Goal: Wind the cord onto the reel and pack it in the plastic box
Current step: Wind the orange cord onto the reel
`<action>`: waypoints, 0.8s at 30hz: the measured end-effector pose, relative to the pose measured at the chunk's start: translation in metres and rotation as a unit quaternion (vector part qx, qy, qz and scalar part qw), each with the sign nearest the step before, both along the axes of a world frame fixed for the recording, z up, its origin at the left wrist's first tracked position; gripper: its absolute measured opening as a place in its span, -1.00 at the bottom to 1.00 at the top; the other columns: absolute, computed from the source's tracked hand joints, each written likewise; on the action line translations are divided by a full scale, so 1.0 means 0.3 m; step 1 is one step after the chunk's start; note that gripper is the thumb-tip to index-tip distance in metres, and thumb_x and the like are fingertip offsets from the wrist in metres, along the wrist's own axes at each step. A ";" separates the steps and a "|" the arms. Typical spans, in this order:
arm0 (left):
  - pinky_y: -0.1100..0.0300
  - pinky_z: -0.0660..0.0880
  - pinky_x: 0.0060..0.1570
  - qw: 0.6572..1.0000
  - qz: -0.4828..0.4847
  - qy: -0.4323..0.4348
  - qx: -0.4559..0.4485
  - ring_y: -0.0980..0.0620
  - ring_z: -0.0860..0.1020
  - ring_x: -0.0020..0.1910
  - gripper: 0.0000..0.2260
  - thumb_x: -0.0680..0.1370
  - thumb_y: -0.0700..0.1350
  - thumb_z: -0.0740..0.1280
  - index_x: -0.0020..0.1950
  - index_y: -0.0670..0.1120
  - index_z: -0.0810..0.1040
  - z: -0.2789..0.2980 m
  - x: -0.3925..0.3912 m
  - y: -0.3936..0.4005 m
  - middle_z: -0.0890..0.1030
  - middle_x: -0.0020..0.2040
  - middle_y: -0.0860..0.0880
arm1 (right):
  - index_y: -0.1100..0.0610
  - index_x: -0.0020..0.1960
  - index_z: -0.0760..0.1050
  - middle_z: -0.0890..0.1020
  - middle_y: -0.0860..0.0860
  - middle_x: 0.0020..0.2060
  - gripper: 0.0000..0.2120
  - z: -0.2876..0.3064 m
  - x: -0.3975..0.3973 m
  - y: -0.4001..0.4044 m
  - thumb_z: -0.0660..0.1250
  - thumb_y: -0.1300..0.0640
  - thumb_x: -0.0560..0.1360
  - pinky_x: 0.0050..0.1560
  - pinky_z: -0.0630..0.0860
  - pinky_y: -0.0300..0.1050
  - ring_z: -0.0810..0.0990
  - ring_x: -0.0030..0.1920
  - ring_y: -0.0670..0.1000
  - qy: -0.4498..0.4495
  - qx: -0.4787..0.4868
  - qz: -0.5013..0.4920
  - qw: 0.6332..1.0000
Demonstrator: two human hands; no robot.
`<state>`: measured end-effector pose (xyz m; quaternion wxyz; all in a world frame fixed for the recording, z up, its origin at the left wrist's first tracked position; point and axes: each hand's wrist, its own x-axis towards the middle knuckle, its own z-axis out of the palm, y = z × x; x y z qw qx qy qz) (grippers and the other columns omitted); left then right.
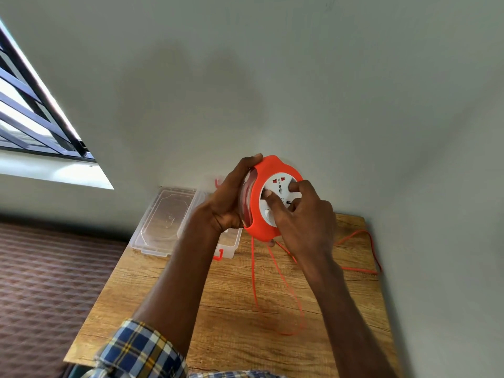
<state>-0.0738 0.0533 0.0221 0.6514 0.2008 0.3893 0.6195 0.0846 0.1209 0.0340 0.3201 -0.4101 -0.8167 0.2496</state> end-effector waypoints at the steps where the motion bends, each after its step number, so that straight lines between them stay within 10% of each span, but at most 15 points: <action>1: -0.20 0.58 0.26 1.000 0.007 0.001 0.003 -0.23 0.68 0.20 -0.39 0.59 0.38 0.30 0.37 -0.06 0.67 0.000 -0.002 -0.002 0.69 0.27 -0.19 | -0.08 0.26 0.51 0.75 -0.05 -0.12 -0.43 0.002 0.009 0.005 0.26 -0.45 0.45 -0.21 0.66 -0.07 0.73 -0.15 -0.01 0.003 0.022 0.009 1.000; 6: -0.21 0.56 0.29 0.999 0.031 -0.017 0.026 -0.24 0.63 0.26 -0.38 0.62 0.36 0.25 0.47 -0.06 0.58 0.004 -0.013 -0.004 0.63 0.36 -0.20 | -0.13 0.29 0.53 0.57 -0.14 0.06 -0.68 0.004 0.046 0.063 0.43 -0.07 0.55 -0.16 0.57 -0.17 0.60 -0.04 -0.10 0.038 0.088 0.119 0.988; 11: -0.17 0.59 0.28 0.999 0.032 -0.028 0.025 -0.21 0.66 0.23 -0.39 0.64 0.37 0.19 0.43 -0.06 0.62 0.001 -0.025 -0.014 0.66 0.32 -0.19 | -0.23 0.32 0.56 0.49 -0.06 0.37 -0.49 -0.015 0.062 0.101 0.43 0.28 0.53 0.15 0.54 -0.05 0.42 0.31 0.00 -0.012 0.096 0.226 0.969; 17: -0.17 0.61 0.20 0.999 0.043 -0.011 -0.002 -0.21 0.67 0.21 -0.38 0.60 0.39 0.25 0.42 -0.03 0.64 -0.014 -0.027 -0.014 0.67 0.30 -0.18 | -0.32 0.42 0.44 0.50 -0.04 0.41 -0.41 -0.017 0.047 0.082 0.47 0.14 0.51 0.15 0.54 0.08 0.40 0.26 0.04 -0.077 0.104 0.215 0.968; 24: -0.15 0.61 0.21 0.999 0.042 0.010 -0.008 -0.22 0.69 0.18 -0.41 0.61 0.36 0.25 0.36 -0.06 0.68 0.000 -0.010 -0.002 0.69 0.26 -0.21 | -0.46 0.40 0.31 0.70 -0.19 0.09 -0.35 -0.017 0.048 0.057 0.46 -0.23 0.37 -0.22 0.40 -0.30 0.53 -0.07 -0.12 -0.042 0.083 0.122 0.988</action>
